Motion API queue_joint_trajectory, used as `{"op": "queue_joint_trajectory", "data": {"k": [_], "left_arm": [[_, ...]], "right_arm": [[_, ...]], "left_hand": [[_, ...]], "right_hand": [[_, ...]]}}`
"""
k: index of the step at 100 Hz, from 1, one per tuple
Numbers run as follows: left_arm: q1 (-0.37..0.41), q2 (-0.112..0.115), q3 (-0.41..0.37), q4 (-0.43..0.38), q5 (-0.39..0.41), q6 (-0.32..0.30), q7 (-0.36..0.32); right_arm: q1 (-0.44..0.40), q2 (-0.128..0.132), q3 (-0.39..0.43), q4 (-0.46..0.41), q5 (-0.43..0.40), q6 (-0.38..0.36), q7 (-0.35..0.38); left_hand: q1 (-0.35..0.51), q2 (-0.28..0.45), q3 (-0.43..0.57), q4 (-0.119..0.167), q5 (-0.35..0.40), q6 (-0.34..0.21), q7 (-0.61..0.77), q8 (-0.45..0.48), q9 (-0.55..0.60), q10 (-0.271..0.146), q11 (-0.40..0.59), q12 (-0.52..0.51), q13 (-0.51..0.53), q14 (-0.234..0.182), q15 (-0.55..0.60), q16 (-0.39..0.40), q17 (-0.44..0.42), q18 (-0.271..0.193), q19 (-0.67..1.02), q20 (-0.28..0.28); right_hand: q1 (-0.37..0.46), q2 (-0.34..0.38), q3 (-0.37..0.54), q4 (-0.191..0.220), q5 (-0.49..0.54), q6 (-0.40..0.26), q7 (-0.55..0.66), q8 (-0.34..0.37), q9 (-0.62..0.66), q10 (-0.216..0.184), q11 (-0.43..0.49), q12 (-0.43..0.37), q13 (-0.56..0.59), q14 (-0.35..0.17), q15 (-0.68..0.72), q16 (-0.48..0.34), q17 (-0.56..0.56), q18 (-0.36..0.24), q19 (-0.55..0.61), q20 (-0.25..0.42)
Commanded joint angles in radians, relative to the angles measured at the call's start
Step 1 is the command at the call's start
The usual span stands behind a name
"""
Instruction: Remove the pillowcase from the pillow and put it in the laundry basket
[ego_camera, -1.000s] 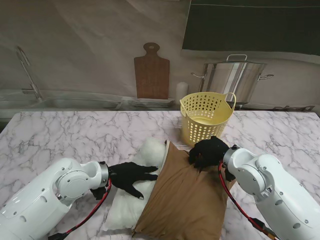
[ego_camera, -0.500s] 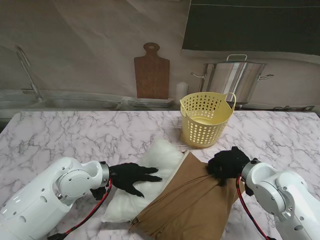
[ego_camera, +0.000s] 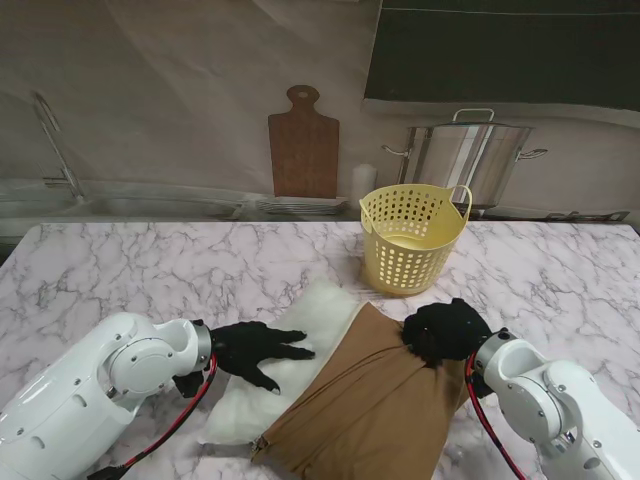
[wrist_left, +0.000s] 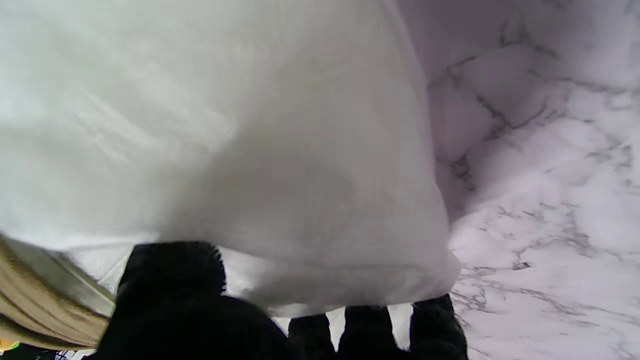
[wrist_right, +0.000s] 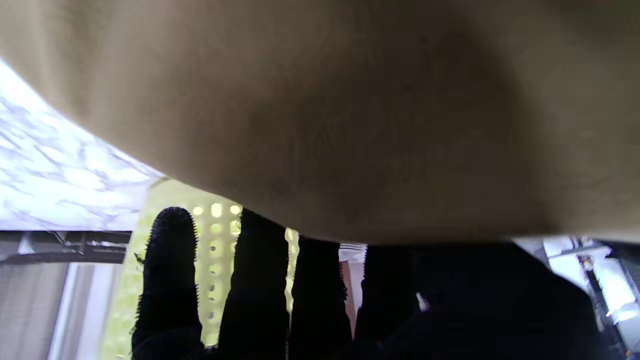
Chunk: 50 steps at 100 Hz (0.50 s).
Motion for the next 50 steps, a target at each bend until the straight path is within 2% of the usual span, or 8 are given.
{"op": "queue_joint_trajectory", "data": {"k": [1,14,23,34,41,50], "left_arm": [[0.006,0.015,-0.004,0.018,0.012,0.009,-0.018],[-0.001,0.010,-0.029,-0.023,0.025,0.009,-0.013],[0.009,0.004,-0.063,-0.068,0.045,0.015,-0.002],[0.038,-0.010,-0.103,-0.121,0.083,0.029,0.053],[0.049,-0.019,-0.114,-0.140,0.117,0.036,0.094],[0.041,-0.024,-0.097,-0.137,0.109,0.058,0.113]], "right_arm": [[0.028,-0.006,-0.026,0.014,-0.016,-0.001,0.000],[0.084,-0.007,-0.082,0.041,0.015,0.021,-0.002],[0.106,-0.009,-0.107,0.050,0.028,0.031,-0.009],[0.119,-0.010,-0.128,0.052,0.027,0.043,-0.018],[0.123,-0.011,-0.137,0.053,0.027,0.050,-0.022],[0.127,-0.012,-0.145,0.058,0.026,0.051,-0.029]], "left_hand": [[0.077,-0.049,0.012,0.014,0.073,0.139,0.086,0.030,0.044,0.067,0.053,0.030,0.056,0.081,0.076,0.025,0.000,0.018,0.346,0.020],[0.088,-0.032,0.017,0.014,0.079,0.144,0.089,0.032,0.053,0.069,0.056,0.032,0.065,0.081,0.080,0.027,0.003,0.018,0.353,0.024],[0.125,0.014,0.015,0.008,0.088,0.149,0.095,0.036,0.066,0.068,0.060,0.038,0.073,0.077,0.083,0.031,0.005,0.020,0.364,0.028],[0.238,0.107,0.006,0.002,0.117,0.152,0.110,0.044,0.092,0.059,0.066,0.048,0.097,0.070,0.090,0.037,0.015,0.015,0.394,0.034],[0.264,0.135,0.015,0.003,0.134,0.155,0.119,0.048,0.107,0.060,0.073,0.052,0.110,0.070,0.095,0.040,0.022,0.014,0.406,0.037],[0.277,0.168,0.002,-0.002,0.129,0.165,0.119,0.050,0.105,0.077,0.075,0.056,0.113,0.077,0.097,0.042,0.016,0.012,0.427,0.039]], "right_hand": [[0.026,0.035,-0.039,0.004,0.069,0.075,0.142,0.055,0.020,-0.012,0.020,-0.015,0.020,-0.017,0.020,0.005,0.004,0.010,0.020,0.017],[0.027,0.036,-0.036,0.007,0.067,0.079,0.144,0.048,0.017,-0.008,0.015,-0.019,0.016,-0.015,0.017,0.005,-0.004,0.011,0.019,0.018],[0.028,0.037,-0.036,0.007,0.065,0.081,0.145,0.045,0.016,-0.006,0.014,-0.020,0.014,-0.014,0.017,0.006,-0.007,0.011,0.018,0.019],[0.030,0.039,-0.037,0.007,0.064,0.080,0.145,0.039,0.018,-0.005,0.014,-0.023,0.014,-0.012,0.017,0.008,-0.005,0.012,0.019,0.020],[0.030,0.040,-0.038,0.007,0.063,0.081,0.145,0.037,0.017,-0.005,0.013,-0.024,0.012,-0.010,0.017,0.008,-0.009,0.012,0.017,0.020],[0.031,0.042,-0.039,0.007,0.061,0.081,0.143,0.033,0.016,-0.005,0.011,-0.026,0.010,-0.010,0.016,0.008,-0.011,0.014,0.015,0.021]]}}
